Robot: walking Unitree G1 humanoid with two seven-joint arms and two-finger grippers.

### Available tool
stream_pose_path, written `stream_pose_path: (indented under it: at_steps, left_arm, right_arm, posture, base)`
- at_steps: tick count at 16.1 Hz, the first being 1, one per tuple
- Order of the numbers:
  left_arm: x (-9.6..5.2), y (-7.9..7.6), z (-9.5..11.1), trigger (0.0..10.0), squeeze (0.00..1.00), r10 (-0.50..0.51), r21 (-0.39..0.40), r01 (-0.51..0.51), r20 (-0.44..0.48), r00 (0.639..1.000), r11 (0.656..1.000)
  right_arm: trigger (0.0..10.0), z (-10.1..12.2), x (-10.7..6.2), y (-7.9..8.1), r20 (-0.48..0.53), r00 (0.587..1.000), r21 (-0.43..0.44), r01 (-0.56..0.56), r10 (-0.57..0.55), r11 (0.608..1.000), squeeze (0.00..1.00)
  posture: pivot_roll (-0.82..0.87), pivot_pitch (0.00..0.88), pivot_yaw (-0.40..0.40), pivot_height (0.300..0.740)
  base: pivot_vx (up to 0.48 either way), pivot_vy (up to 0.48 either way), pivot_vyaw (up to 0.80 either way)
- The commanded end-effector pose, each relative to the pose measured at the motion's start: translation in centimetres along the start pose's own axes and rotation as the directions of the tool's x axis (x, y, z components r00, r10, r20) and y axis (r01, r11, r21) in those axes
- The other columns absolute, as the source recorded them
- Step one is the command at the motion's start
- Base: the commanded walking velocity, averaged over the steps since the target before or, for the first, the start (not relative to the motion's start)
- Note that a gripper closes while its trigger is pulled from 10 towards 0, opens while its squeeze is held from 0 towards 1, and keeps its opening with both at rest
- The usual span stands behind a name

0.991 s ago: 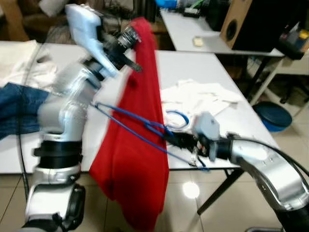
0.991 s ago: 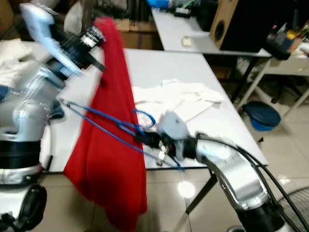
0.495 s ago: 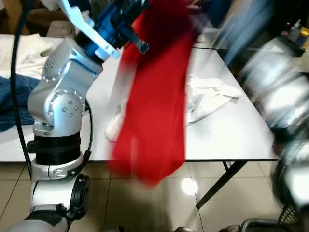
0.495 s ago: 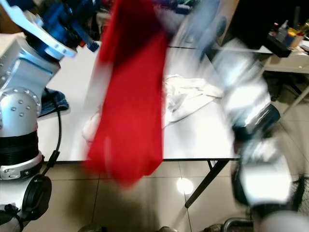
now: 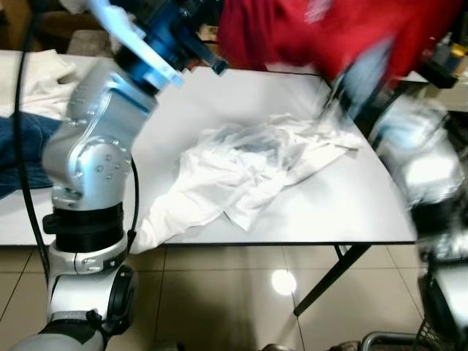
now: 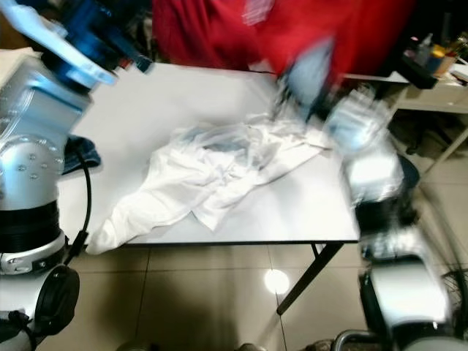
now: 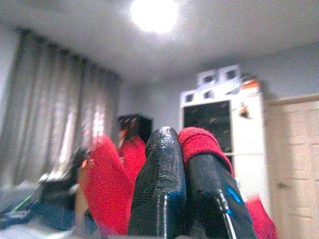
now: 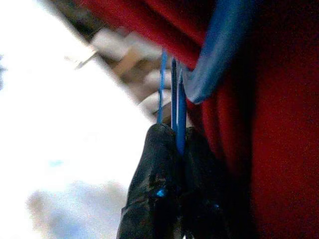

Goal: Hang hanger

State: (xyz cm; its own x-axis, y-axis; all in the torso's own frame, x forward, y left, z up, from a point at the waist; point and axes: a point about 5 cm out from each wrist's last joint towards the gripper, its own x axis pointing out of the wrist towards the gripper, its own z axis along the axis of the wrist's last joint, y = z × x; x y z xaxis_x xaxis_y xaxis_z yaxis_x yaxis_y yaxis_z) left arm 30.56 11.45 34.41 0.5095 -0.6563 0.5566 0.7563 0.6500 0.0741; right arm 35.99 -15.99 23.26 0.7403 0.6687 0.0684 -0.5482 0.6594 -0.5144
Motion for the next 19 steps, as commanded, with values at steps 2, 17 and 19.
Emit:
stream_pose_path:
  at_steps: [2,17,19]
  left_arm:
    - [-0.8,2.1,-5.0,10.0,0.0,0.211,0.078,-0.197,-0.285,0.935,0.977]
    - [-9.6,7.9,-15.9,10.0,0.78,0.449,0.306,-0.33,-0.652,0.611,0.893]
    - [-11.6,6.6,-17.0,10.0,1.0,0.356,0.284,-0.216,-0.726,0.588,0.934]
  right_arm:
    - [10.0,-3.7,-3.5,4.6,-0.128,0.963,0.107,-0.224,0.237,0.969,0.0]
    - [10.0,0.7,-14.0,5.2,-0.108,0.875,0.354,-0.41,0.472,0.841,0.0]
    - [10.0,2.7,-14.6,3.6,0.034,0.914,0.405,-0.383,0.405,0.83,0.0]
  posture:
    - [-0.1,0.0,-0.083,0.74]
    - [-0.13,0.0,-0.056,0.74]
    - [-0.14,0.0,-0.057,0.74]
  base:
    - [0.0,0.0,0.0]
    - [0.0,0.0,0.0]
    - [0.0,0.0,0.0]
